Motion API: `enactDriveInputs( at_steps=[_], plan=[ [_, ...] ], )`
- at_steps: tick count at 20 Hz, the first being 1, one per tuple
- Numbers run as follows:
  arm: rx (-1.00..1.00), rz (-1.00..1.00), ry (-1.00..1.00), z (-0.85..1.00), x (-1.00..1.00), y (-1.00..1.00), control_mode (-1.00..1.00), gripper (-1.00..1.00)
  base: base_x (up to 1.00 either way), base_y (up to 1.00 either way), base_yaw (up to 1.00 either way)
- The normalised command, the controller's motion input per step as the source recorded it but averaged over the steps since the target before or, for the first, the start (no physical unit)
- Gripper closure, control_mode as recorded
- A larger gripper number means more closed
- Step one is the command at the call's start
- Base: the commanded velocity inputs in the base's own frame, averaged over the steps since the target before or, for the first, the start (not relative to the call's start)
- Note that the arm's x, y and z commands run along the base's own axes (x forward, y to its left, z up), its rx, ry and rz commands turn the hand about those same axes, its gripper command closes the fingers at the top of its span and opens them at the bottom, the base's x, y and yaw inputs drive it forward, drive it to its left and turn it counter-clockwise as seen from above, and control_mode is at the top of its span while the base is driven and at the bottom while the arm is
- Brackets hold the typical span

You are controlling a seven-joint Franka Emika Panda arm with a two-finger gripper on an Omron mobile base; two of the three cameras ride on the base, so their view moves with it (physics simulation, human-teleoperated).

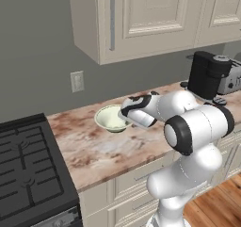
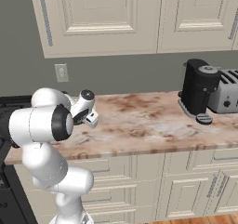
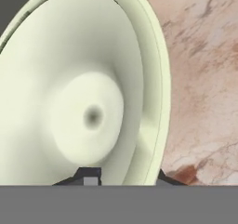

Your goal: Pick the cup and bowl from the counter and place them on the counter next to the sink.

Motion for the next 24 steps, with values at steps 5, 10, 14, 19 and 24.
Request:
enactDriveInputs(
  at_steps=[5,10,14,19,24],
  plan=[
    [0.00,0.00,-0.01,0.00,0.00,0.00,-1.00,1.00,0.00,0.00,0.00],
    [-0.01,0.01,-0.09,0.28,-0.20,-0.18,-1.00,1.00,0.00,0.00,0.00],
    [0.00,0.04,-0.06,0.44,-0.45,-0.23,-1.00,1.00,0.00,0.00,0.00],
    [0.00,0.00,0.00,0.31,-0.44,-0.20,-1.00,1.00,0.00,0.00,0.00],
    [0.03,-0.02,0.06,0.29,-0.18,-0.30,-1.00,1.00,0.00,0.00,0.00]
  ],
)
